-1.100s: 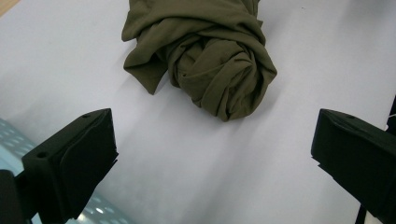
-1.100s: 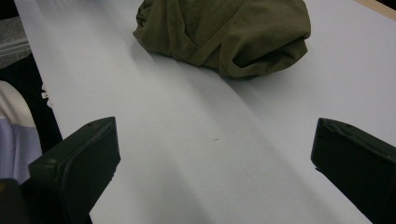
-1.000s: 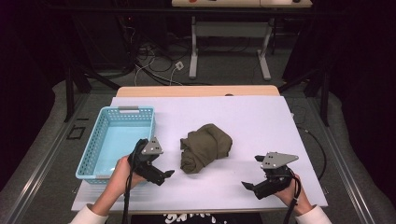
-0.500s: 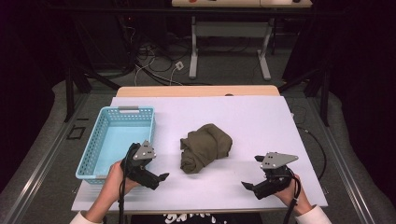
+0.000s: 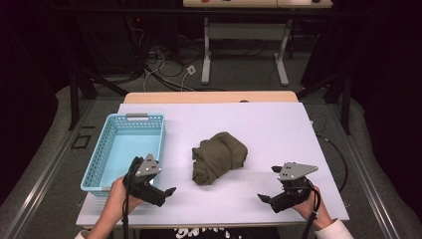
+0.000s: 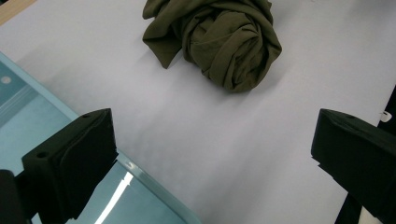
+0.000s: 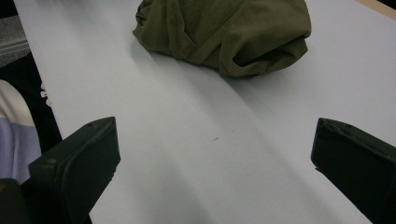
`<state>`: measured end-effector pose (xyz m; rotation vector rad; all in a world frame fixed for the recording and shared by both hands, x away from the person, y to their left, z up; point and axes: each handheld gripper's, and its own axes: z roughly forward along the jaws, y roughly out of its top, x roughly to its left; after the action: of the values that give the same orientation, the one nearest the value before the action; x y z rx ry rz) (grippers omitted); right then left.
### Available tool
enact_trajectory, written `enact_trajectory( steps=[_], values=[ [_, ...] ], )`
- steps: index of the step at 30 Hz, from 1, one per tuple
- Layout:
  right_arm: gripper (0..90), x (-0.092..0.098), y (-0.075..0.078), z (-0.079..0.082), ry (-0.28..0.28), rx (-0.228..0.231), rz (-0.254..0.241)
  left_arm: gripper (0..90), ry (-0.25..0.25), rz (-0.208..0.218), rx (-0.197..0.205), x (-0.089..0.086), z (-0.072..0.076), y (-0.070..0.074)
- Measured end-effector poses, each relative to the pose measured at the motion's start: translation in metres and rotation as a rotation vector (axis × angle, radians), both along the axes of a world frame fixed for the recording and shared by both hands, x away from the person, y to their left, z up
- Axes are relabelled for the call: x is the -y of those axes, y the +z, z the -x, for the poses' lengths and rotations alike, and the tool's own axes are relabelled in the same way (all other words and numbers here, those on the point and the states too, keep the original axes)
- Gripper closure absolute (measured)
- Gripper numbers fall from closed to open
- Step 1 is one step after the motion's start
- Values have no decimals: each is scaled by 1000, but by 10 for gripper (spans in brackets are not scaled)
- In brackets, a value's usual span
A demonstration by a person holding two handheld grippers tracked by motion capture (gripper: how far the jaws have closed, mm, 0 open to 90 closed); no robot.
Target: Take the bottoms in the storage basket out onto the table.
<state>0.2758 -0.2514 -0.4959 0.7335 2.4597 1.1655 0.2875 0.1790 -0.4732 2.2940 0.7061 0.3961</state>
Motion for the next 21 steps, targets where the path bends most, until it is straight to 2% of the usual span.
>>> enact_trajectory(
  steps=[12,21],
  values=[
    [10,0,-1,0,2,-1,1,0,25,4,7,-10,13,-5],
    [9,0,-1,0,3,-1,4,0,28,7,11,-12,21,-9]
  ],
)
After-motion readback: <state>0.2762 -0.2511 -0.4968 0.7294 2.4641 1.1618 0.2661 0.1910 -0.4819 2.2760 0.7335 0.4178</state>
